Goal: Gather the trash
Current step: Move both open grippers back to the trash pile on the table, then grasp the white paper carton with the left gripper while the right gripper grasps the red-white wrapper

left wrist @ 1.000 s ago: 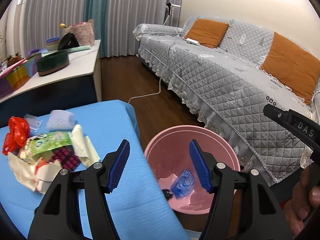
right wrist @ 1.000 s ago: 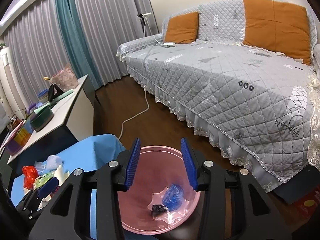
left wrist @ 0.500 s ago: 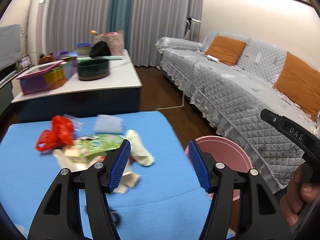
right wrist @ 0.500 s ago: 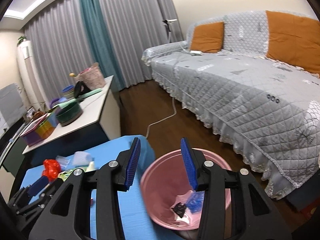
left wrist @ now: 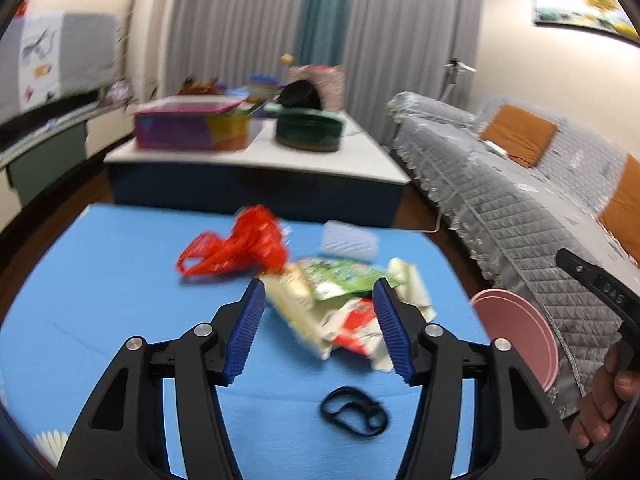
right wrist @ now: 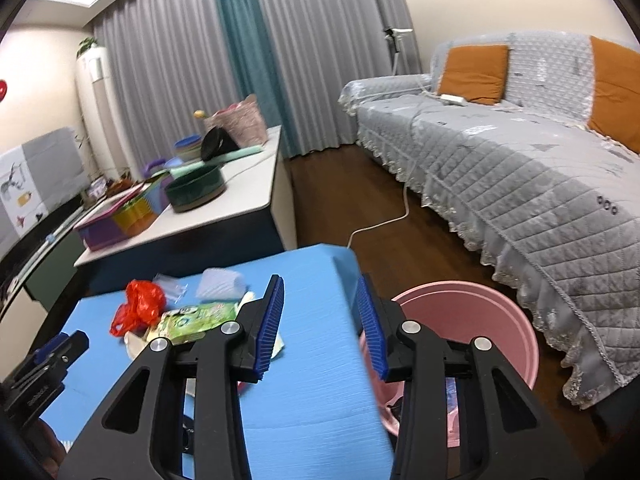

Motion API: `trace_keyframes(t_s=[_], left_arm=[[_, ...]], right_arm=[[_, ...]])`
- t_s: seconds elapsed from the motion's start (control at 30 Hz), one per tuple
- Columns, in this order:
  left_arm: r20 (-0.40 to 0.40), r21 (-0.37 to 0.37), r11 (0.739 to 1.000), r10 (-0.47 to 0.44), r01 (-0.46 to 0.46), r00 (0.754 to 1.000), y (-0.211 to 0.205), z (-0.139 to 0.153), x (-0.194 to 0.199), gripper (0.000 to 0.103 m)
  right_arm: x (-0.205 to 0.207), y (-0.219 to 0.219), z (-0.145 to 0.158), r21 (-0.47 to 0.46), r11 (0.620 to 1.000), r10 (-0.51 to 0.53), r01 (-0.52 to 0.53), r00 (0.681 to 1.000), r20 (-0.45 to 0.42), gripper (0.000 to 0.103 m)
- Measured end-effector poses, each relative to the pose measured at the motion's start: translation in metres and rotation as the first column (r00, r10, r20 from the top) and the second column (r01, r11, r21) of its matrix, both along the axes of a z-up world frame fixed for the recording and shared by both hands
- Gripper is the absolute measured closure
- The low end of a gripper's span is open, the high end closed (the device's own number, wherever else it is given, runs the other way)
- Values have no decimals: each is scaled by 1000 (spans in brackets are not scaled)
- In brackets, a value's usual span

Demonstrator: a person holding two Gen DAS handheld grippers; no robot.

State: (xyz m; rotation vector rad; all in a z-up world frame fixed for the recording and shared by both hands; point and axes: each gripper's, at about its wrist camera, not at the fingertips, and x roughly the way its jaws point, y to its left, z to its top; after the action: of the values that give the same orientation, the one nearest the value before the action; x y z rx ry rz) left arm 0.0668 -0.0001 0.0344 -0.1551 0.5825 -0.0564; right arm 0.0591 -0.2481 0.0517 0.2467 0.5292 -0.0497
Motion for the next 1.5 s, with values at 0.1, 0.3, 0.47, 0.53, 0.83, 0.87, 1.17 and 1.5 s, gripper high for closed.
trace_keyframes(t_s=[0.1,0.3,0.47,0.53,0.83,0.87,1.17,1.5], left_arm=[[-25,-12,1000,27,-27,999,11,-14,5,48],[-39,-16,999,35,-36,999,12,-28,17,48],[-58,-22,999,34,-36,998,9,-40,28,48],[-67,-23,999,35,-36,997,9,-45,32,48],[-109,-32,999,33,-37,993,7,-60,47,49],[-115,-33,999,31,-35,993,7,-61,49,52],[-179,-42,998,41,-49,983,14,-73,57,75],[-180,-39,997,65,-73,981,22,-68,54,92]], right_arm=[[6,12,-5,-13,1000,26,-26,1000,-10,65],[25,29,-14,-5,997,80,-80,996,-34,65],[37,38,-22,13,991,136,-136,989,-51,65],[43,44,-28,32,984,180,-178,981,-69,64],[72,69,-64,131,941,333,-312,925,-186,57],[75,70,-68,151,935,348,-322,916,-200,56],[82,94,-87,171,896,443,-410,856,-267,55],[68,109,-82,110,870,491,-480,828,-270,75]])
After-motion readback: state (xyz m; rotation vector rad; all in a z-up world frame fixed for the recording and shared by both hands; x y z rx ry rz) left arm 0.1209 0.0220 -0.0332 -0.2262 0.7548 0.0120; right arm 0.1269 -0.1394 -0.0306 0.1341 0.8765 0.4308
